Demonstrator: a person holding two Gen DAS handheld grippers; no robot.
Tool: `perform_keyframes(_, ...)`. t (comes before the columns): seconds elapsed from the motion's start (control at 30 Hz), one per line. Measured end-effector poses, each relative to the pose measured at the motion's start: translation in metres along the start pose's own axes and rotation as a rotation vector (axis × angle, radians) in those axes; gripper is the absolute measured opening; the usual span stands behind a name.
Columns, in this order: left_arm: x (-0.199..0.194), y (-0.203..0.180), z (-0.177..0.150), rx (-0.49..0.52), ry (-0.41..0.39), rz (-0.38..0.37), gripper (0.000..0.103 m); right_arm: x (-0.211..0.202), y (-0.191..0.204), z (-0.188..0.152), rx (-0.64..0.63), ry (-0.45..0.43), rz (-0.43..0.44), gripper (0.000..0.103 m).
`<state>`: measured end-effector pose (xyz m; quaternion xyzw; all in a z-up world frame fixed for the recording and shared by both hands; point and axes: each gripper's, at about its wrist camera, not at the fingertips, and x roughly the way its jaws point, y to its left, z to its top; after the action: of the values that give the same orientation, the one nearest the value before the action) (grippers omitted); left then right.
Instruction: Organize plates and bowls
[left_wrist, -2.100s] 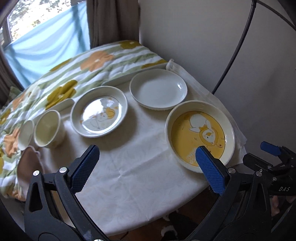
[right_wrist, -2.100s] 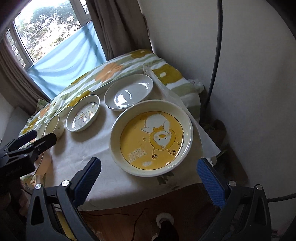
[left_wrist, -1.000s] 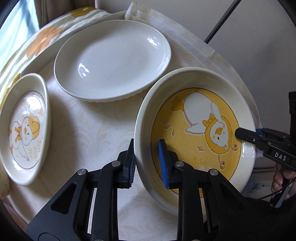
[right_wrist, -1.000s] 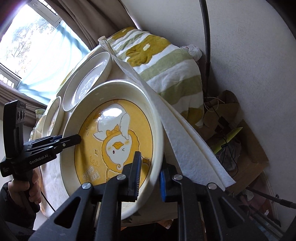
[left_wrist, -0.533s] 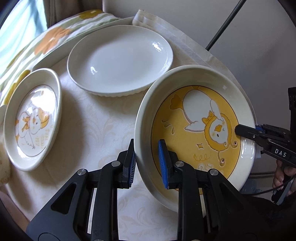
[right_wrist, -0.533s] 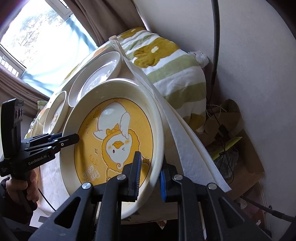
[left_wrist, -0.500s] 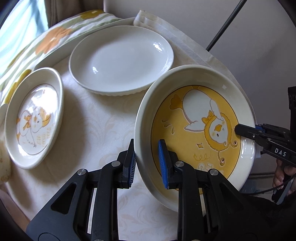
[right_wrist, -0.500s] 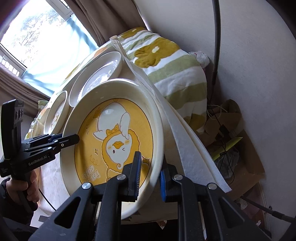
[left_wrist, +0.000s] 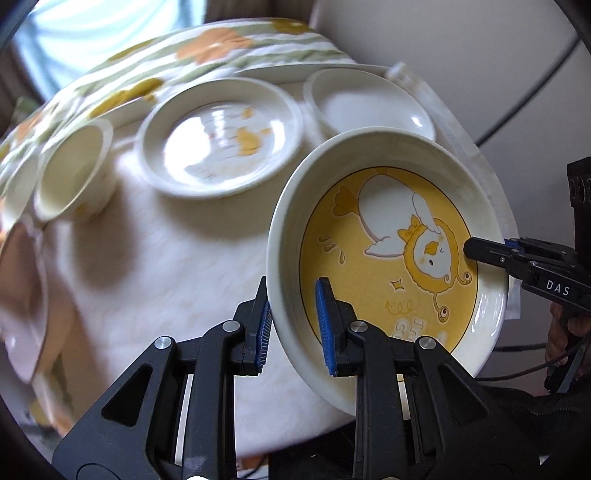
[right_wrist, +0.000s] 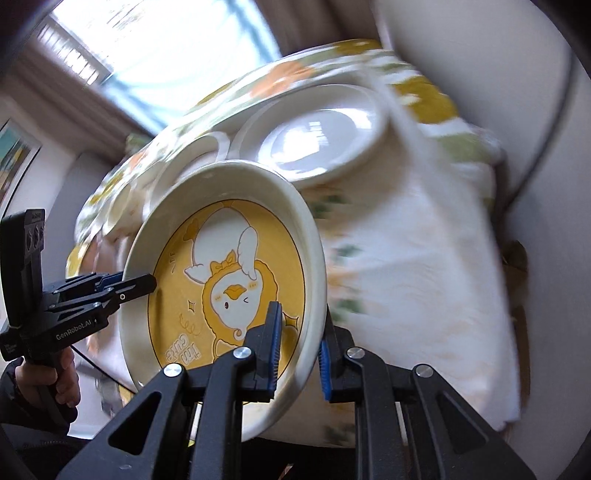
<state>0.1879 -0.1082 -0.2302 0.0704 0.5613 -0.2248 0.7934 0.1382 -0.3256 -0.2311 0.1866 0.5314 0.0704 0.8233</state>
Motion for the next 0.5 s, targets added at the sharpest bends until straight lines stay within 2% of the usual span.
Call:
perform_keyframes(0.27,-0.023,0.084,-0.042,-0.211,-0.005,0.085,0.020,0.051,0.086,0.008,-0.182,0.102,0.093,0.016)
perform_keyframes(0.5,-0.020,0.146,-0.076,-0.311,0.026,0.104,0.020,0.099,0.147,-0.003,-0.256,0.178,0.126,0.016)
